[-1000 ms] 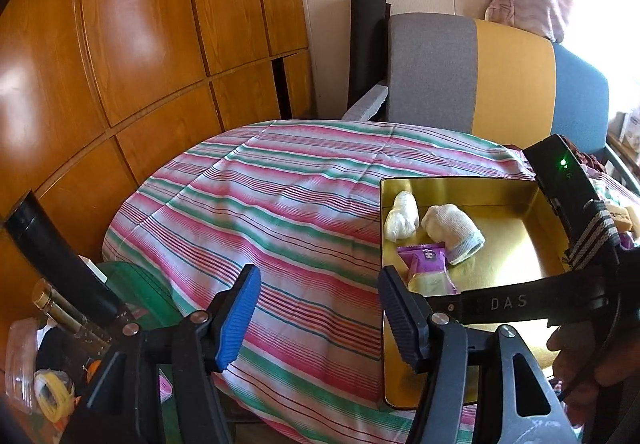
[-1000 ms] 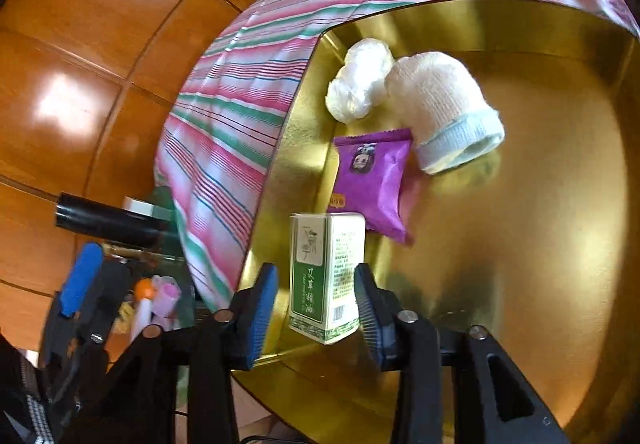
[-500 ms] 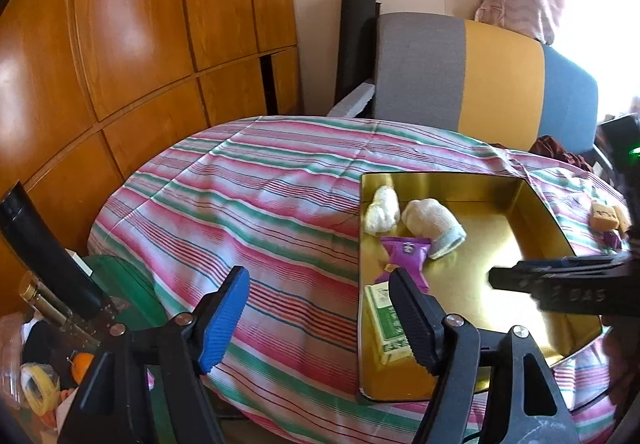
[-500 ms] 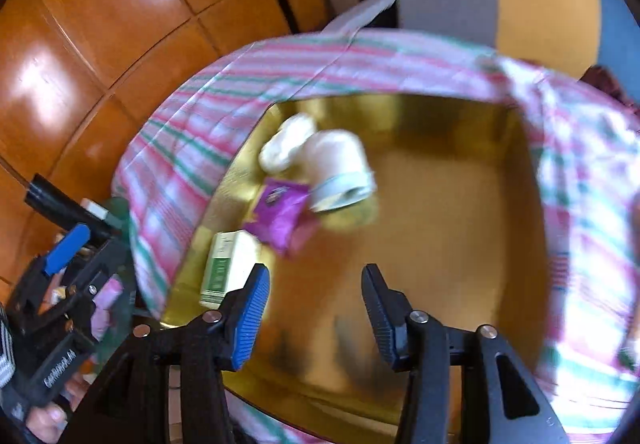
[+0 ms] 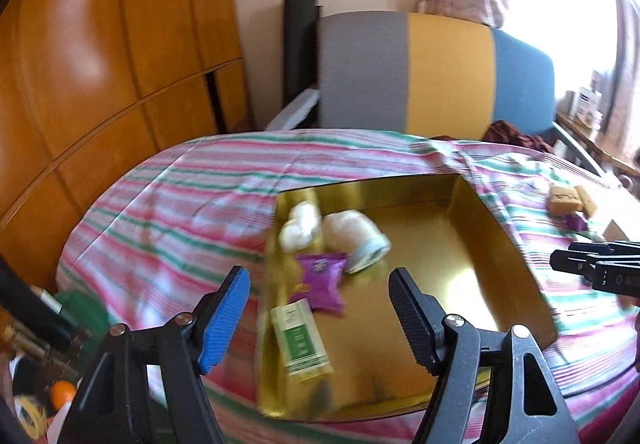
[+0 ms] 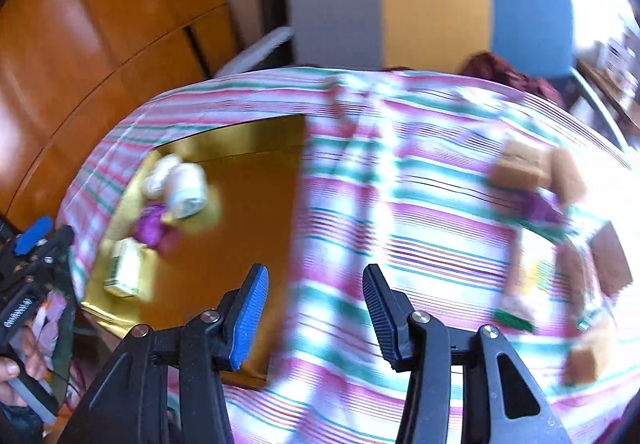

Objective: Organize objects
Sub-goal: 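Move both tools back to the items and grasp a yellow sponge cake with the left tool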

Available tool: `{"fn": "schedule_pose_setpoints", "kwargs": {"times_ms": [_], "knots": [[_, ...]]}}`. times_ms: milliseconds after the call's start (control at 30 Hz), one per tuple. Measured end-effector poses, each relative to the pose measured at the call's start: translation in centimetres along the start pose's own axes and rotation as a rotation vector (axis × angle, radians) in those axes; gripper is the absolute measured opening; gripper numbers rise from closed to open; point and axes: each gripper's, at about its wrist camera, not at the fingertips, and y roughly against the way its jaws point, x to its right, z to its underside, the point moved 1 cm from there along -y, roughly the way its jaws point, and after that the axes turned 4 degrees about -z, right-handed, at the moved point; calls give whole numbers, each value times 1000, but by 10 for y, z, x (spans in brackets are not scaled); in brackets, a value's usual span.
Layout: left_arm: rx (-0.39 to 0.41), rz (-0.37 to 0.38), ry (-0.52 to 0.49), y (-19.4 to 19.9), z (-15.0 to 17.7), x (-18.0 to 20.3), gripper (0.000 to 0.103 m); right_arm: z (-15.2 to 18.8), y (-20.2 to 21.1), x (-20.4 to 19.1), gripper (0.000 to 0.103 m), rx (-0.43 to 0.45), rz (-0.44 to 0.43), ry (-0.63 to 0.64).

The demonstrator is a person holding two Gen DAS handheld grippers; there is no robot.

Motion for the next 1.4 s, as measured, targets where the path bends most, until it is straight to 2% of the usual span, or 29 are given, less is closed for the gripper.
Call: {"fn": "schedule_pose_setpoints", "kwargs": {"times_ms": [300, 433, 600, 767, 867, 1067, 1233, 1400], "knots": [[-3, 149, -116, -4, -27, 78, 73, 20, 40, 120, 50, 25, 176, -213], [-27, 219, -168, -8, -36, 117, 73, 31, 61, 168, 50, 32, 268, -295], [-80, 319, -202, -14, -52, 165, 73, 41, 76, 214, 50, 38, 318, -383], [-120, 381, -246, -23, -65, 219, 77, 49, 76, 235, 50, 43, 305, -423], [-171, 422, -256, -36, -71, 252, 77, 53, 72, 241, 50, 52, 269, -449], [-252, 455, -267, -72, -79, 315, 79, 55, 69, 247, 50, 75, 201, -483], [-302, 500, -231, -97, -87, 352, 85, 58, 68, 251, 50, 85, 145, -514], [-313, 517, -234, -119, -97, 384, 92, 60, 66, 253, 50, 86, 105, -528]]}}
